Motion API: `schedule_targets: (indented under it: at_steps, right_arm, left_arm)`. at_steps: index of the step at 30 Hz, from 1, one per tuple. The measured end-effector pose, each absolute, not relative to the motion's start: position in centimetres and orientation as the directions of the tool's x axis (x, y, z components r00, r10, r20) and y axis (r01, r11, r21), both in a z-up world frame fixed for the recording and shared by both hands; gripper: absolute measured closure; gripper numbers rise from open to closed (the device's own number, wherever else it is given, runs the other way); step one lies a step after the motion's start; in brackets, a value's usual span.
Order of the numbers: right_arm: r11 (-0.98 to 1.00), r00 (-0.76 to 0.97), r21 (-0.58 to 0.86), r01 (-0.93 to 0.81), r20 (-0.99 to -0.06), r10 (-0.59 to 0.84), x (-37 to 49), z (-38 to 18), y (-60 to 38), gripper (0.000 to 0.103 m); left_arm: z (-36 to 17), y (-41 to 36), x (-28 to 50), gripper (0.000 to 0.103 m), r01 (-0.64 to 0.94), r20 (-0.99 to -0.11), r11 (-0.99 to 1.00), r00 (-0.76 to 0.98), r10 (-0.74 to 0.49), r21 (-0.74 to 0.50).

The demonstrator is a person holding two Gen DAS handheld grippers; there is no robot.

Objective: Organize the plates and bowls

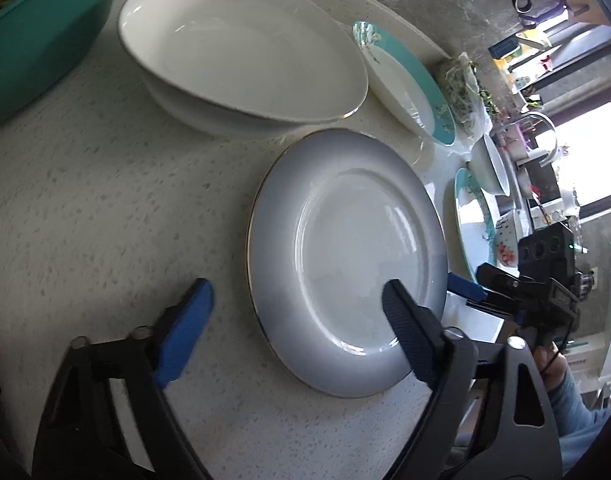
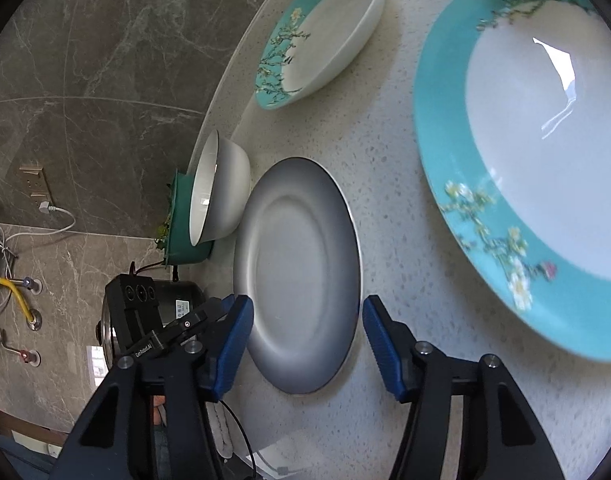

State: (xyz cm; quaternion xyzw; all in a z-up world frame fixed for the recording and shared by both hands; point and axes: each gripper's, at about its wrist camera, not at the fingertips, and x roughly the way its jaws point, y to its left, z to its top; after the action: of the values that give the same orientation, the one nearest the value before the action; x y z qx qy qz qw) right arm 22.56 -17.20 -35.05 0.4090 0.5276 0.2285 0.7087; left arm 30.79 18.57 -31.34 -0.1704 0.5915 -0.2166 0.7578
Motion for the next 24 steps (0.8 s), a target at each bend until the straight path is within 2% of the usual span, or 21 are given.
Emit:
schedule_targets:
  at_steps: [2,4,16,18,20,23,24]
  right_arm:
    - [0.557,0.331,0.823,0.114,-0.56,0.759,23.0,-35.4,-17.2,0.047]
    - [0.548,0.325,0.827,0.124,-0.556,0.765,23.5,-35.9,-17.3,0.048]
    - [0.586,0.291,0.799,0.134,-0.597,0.747,25.3,-35.7,-16.3,0.051]
    - [0.599,0.277,0.789,0.136,-0.611,0.742,25.5,-35.7,-16.2,0.053]
    - [0.619,0.26,0.774,0.134,-0.63,0.732,25.8,-35.5,-16.0,0.058]
    - [0.651,0.237,0.747,0.138,-0.663,0.71,26.1,-35.6,-16.0,0.073]
    - [0.656,0.231,0.741,0.143,-0.67,0.706,26.2,-35.7,-16.1,0.082]
  left_arm:
    - [-31.5,18.5,31.6,0.049,0.125,-0.826,0.851,0.202,-0.526,-0.51]
    - [-31.5,18.3,32.0,0.057,0.13,-0.829,0.851,0.191,-0.526,-0.51]
    - [-31.3,19.1,32.7,0.058,0.166,-0.841,0.852,0.149,-0.519,-0.496]
    - [-31.3,19.1,32.8,0.063,0.169,-0.848,0.858,0.148,-0.508,-0.485]
    - [-31.3,19.3,32.9,0.075,0.157,-0.858,0.869,0.151,-0.491,-0.47]
    - [-31.7,20.2,33.1,0.084,0.128,-0.853,0.866,0.152,-0.499,-0.483]
    - [-31.8,20.5,33.0,0.084,0.121,-0.85,0.863,0.153,-0.504,-0.49]
